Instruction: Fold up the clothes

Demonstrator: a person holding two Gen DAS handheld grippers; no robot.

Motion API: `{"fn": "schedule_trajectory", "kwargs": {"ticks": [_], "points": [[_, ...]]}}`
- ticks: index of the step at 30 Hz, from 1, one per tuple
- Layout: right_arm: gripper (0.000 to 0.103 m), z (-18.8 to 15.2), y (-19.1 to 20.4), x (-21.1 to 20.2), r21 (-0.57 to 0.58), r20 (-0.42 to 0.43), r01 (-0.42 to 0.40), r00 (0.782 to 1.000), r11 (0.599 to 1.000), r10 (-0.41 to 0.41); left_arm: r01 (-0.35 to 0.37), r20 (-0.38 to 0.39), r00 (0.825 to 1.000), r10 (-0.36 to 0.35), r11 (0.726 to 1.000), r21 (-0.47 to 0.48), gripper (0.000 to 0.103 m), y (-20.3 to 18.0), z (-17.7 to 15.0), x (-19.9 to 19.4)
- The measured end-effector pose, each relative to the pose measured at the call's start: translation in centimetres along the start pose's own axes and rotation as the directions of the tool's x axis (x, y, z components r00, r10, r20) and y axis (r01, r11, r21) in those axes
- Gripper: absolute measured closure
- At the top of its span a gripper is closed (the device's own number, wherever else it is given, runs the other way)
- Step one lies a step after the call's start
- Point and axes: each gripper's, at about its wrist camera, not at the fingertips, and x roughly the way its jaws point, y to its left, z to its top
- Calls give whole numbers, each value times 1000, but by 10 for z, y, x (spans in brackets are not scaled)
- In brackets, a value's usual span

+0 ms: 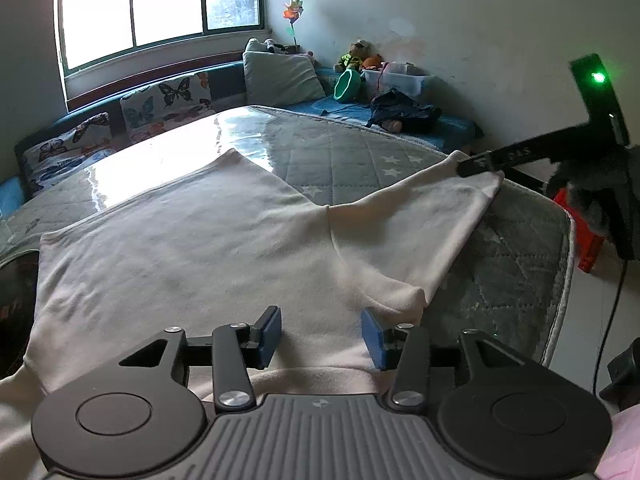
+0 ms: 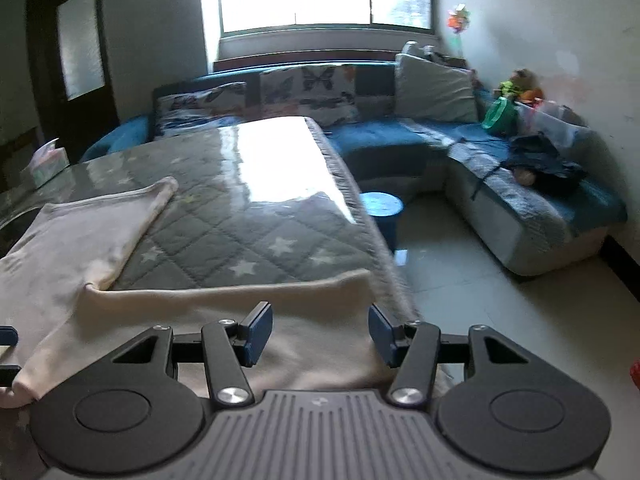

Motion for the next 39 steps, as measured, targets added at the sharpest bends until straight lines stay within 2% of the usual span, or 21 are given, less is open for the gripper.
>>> {"fn": "schedule_trajectory", "kwargs": {"ticks": [7, 12, 19, 23, 33, 39], "points": [[49, -14, -16, -3, 82, -28, 43, 999, 996, -41, -7, 5, 1000, 7, 1000, -3, 45, -1, 2, 0], [49, -17, -14, -2, 91, -26, 49, 999, 995, -47, -21, 14, 1000, 21, 1000, -17, 34, -2, 5, -3], [50, -18, -10, -2, 81, -25, 59, 998, 995, -57, -29, 22, 999, 30, 999, -29, 26, -2, 7, -5], [57, -18, -11, -2, 93, -24, 66, 998, 994, -64, -28, 21, 999, 29, 999, -37, 20, -4, 8, -5], [56, -20, -22, -5, 140, -19, 68, 998, 988, -66, -23, 20, 999, 24, 999, -40, 18, -7, 11, -3], [64, -21, -25, -5, 152, -12, 70, 998, 986, -69, -22, 16, 1000, 22, 999, -44, 16, -8, 12, -1]]}}
